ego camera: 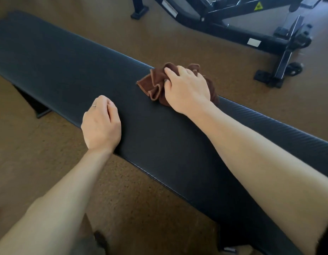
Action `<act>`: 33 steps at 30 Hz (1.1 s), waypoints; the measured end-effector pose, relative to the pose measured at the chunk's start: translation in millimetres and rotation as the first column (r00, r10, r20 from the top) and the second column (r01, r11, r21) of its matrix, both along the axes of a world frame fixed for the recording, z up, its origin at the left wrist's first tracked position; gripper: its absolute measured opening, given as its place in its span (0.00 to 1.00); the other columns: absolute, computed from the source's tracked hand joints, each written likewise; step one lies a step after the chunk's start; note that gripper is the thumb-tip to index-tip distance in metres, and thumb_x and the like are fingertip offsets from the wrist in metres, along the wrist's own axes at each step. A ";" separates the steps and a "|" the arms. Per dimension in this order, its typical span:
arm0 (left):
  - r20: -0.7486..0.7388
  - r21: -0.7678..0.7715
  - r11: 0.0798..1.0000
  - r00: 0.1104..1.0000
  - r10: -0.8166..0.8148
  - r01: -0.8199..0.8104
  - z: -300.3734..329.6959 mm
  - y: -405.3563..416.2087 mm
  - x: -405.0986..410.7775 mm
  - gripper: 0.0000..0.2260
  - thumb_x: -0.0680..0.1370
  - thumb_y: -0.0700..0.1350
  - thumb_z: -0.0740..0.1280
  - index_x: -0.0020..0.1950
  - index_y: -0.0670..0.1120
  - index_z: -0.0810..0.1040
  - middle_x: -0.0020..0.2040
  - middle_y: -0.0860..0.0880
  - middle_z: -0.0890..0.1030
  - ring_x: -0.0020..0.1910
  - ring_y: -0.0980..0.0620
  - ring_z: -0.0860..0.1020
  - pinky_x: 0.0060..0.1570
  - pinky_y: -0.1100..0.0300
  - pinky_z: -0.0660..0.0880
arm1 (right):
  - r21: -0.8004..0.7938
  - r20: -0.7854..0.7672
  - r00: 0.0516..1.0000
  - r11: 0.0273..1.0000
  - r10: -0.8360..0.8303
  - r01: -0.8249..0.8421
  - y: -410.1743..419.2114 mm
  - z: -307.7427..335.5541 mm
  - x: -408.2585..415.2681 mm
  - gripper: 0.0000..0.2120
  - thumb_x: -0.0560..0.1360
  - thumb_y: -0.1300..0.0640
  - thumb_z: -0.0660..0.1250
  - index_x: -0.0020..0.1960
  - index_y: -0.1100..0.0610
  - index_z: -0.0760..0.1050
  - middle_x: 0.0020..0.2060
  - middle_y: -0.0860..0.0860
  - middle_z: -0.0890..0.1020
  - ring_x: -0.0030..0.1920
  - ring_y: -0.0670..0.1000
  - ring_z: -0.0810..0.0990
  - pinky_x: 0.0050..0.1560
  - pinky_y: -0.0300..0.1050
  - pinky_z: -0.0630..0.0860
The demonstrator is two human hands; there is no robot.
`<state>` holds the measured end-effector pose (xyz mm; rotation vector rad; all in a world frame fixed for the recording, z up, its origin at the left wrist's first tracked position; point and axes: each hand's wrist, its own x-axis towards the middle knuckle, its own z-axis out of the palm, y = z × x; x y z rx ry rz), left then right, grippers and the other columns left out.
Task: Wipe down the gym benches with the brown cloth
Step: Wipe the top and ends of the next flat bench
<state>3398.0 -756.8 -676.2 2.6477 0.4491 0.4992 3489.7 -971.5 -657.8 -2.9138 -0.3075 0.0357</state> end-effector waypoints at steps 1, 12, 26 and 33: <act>0.007 0.001 1.000 1.000 -0.009 0.009 0.0 0.4 -0.4 0.11 0.85 0.46 0.52 0.45 0.46 0.67 0.43 0.50 0.73 0.40 0.42 0.72 0.43 0.50 0.64 | -0.009 -0.006 1.000 1.000 -0.003 0.003 5.1 0.1 3.5 0.25 0.86 0.45 0.48 0.81 0.48 0.63 0.79 0.55 0.68 0.78 0.57 0.66 0.78 0.59 0.62; -0.029 0.073 0.891 0.894 -0.448 0.449 10.2 33.0 10.2 0.11 0.85 0.48 0.54 0.44 0.48 0.66 0.41 0.49 0.74 0.34 0.47 0.71 0.38 0.53 0.66 | -0.049 0.000 0.997 0.996 -0.076 0.076 30.4 2.5 -143.4 0.27 0.84 0.41 0.48 0.81 0.44 0.63 0.83 0.50 0.60 0.83 0.54 0.57 0.81 0.60 0.56; 0.011 0.092 0.768 0.771 -0.637 0.633 4.2 103.8 52.2 0.14 0.85 0.47 0.52 0.46 0.45 0.72 0.39 0.49 0.75 0.37 0.48 0.73 0.41 0.50 0.71 | -0.031 -0.016 0.908 0.908 -0.418 0.417 130.9 5.7 -144.6 0.27 0.85 0.42 0.47 0.83 0.43 0.60 0.84 0.48 0.56 0.84 0.52 0.51 0.82 0.58 0.49; 0.018 0.044 0.760 0.760 -0.649 0.648 1.9 102.5 53.1 0.12 0.85 0.46 0.53 0.46 0.46 0.72 0.40 0.50 0.75 0.38 0.49 0.72 0.43 0.49 0.71 | -0.024 -0.008 0.903 0.903 -0.429 0.429 129.2 2.5 -108.5 0.28 0.84 0.41 0.45 0.82 0.42 0.60 0.84 0.49 0.58 0.84 0.51 0.53 0.82 0.59 0.51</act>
